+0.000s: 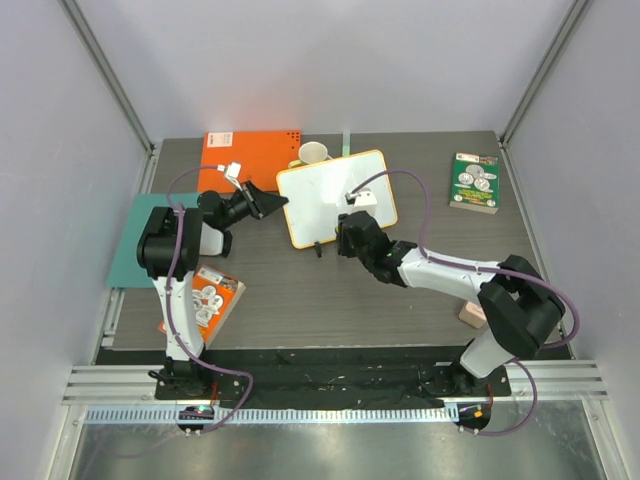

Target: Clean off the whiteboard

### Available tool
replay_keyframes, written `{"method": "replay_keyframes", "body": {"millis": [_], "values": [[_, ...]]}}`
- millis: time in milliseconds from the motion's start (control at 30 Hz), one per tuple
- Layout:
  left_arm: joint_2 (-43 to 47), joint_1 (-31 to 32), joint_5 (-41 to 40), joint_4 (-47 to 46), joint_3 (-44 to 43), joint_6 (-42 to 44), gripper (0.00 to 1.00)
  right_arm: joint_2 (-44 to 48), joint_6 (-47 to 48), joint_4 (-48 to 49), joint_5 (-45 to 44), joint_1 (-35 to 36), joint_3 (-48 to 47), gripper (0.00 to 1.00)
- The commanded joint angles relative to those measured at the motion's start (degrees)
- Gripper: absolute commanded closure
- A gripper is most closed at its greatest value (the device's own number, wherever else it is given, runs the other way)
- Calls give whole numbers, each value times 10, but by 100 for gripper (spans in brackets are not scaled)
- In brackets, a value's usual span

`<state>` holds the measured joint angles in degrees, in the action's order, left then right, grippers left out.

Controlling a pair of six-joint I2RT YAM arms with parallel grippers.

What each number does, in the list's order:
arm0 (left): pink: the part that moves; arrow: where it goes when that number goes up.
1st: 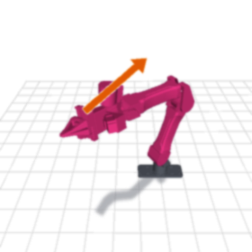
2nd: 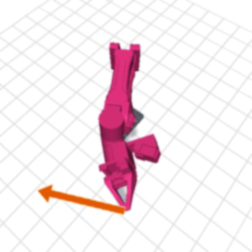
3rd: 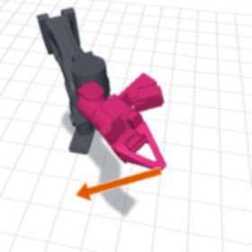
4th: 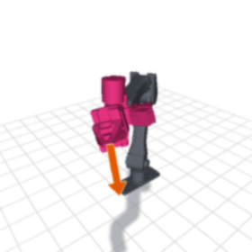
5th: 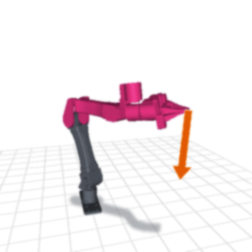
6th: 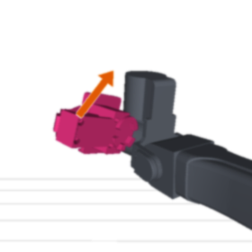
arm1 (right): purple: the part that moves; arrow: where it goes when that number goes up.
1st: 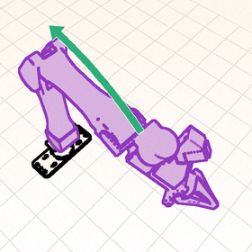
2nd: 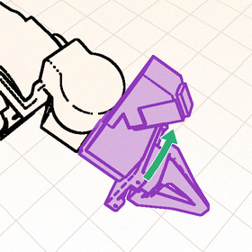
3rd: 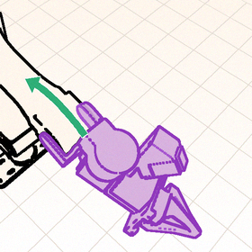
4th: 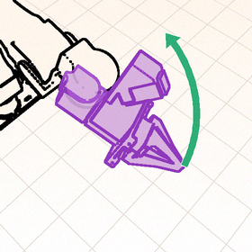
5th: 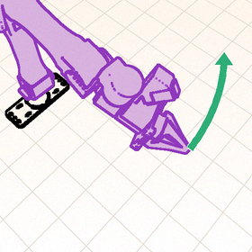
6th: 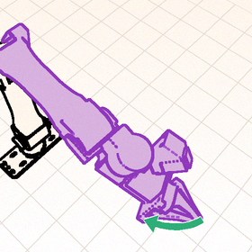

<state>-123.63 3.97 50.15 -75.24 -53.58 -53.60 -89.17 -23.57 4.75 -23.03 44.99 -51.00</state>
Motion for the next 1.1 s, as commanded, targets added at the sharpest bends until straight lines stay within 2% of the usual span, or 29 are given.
{"method": "replay_keyframes", "body": {"millis": [0,133,167,333,433,467,533,567,633,667,733,767,833,867,900,967,1067], "values": [[15,-4,11,-104,11,-3,69,29,-32,-41,4,0,26,99],[23,-5,13,-127,27,-10,62,57,-67,-43,26,4,80,99],[28,-5,9,-133,31,-6,57,62,-81,-61,26,8,89,99],[45,-4,-14,-134,61,11,50,80,-115,-65,23,26,143,99],[60,-9,-34,-130,78,24,31,79,-125,-66,17,46,156,82],[65,-10,-37,-115,82,26,11,77,-126,-69,12,52,156,70],[82,-11,-55,-102,104,45,0,76,-127,-70,0,64,157,57],[90,-12,-72,-88,113,53,0,77,-128,-69,-4,68,157,44],[129,-11,-90,-73,133,84,0,82,-126,-67,-15,73,156,31],[144,-12,-118,-45,155,97,0,86,-125,-66,-18,74,155,19],[198,-9,-152,-3,173,144,0,98,-120,-68,-29,73,152,6],[218,-6,-170,51,183,157,0,103,-114,-69,-45,74,151,0],[272,1,-234,112,188,182,0,117,-106,-76,-67,74,142,0],[288,9,-249,177,188,204,0,123,-93,-80,-92,74,137,0],[304,15,-303,214,187,211,0,128,-85,-84,-108,74,127,0],[346,22,-336,324,181,240,0,145,-67,-95,-138,70,114,0],[402,43,-417,394,193,264,0,176,-37,-96,-164,45,93,0]]}}
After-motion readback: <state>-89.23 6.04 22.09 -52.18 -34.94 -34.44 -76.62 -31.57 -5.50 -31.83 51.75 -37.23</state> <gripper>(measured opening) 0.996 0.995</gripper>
